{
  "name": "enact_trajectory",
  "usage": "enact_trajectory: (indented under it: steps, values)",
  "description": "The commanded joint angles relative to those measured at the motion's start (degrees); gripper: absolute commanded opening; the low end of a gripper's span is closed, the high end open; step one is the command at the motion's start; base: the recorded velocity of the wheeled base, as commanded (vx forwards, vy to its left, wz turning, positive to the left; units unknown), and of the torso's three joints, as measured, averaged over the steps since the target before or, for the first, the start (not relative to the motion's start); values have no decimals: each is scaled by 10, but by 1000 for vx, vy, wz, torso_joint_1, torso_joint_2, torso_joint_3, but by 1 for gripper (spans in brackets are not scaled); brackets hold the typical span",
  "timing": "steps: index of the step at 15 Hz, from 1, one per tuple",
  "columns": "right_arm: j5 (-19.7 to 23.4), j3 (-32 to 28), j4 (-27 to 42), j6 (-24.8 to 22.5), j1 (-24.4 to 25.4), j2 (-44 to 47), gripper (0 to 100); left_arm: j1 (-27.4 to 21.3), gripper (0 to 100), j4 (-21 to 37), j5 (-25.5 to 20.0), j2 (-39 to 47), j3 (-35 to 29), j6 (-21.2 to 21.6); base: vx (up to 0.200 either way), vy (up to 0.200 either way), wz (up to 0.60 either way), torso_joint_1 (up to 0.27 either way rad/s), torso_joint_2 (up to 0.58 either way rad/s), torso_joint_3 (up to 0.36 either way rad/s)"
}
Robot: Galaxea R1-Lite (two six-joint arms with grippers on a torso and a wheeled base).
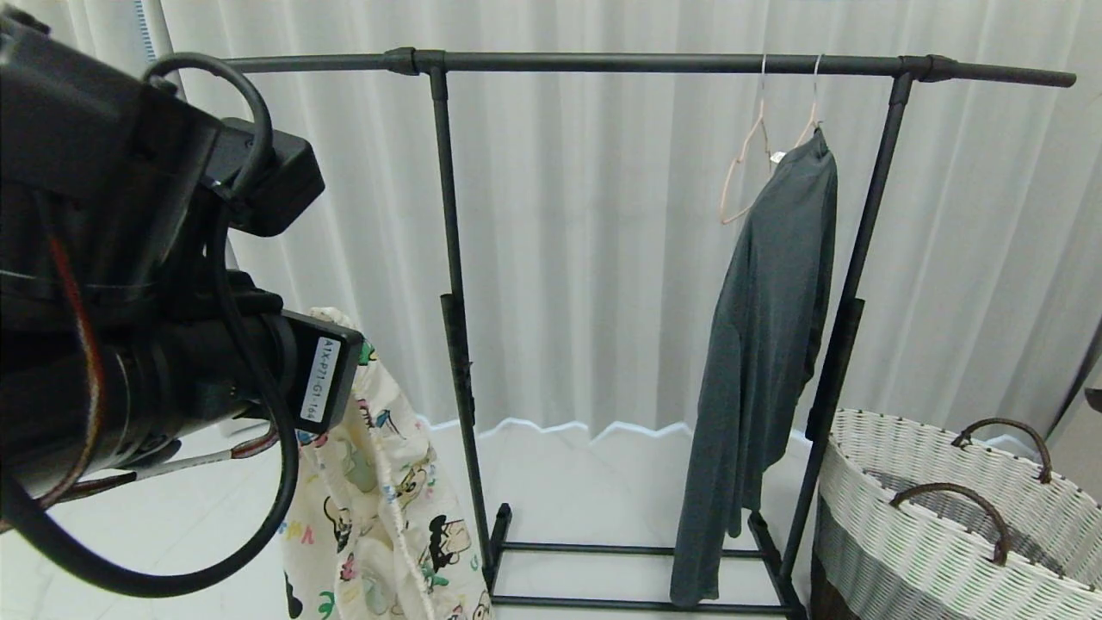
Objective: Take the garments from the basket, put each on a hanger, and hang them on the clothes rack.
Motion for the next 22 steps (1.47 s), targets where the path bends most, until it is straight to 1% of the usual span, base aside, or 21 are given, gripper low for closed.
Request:
enact_trajectory:
  steps: [1, 2, 3, 7, 12, 16, 19, 22]
  values:
    - [3, 18, -17, 1, -1, 2, 100, 1, 0, -1, 0, -1, 5, 0, 0, 0, 0, 0, 0, 0]
    - [13, 31, -51, 2, -1, 2, 100, 1, 0, -3, 0, -1, 7, 0, 0, 0, 0, 0, 0, 0]
    - [19, 33, -63, 2, -1, 2, 100, 1, 0, -3, 0, -2, 7, 0, 0, 0, 0, 85, -159, -32]
    - [21, 32, -65, 3, -1, 3, 100, 1, 0, -3, 1, -3, 11, 0, 0, 0, 0, 178, -148, -199]
    - [33, 33, -77, 3, -1, 4, 100, 1, 0, -3, 1, -4, 12, 0, 0, 0, 0, 205, -598, -233]
    - [38, 33, -78, 4, -1, 6, 100, 1, 0, -3, 1, -4, 11, 0, 0, 0, 0, 133, -486, -229]
    - [43, 33, -85, 4, -1, 9, 100, 1, 0, -3, 1, -4, 10, 0, 0, 0, 0, 372, -476, -256]
    - [43, 33, -89, 4, -1, 13, 100, 1, 0, -3, 1, -4, 10, 0, 0, 0, 0, 261, -500, -245]
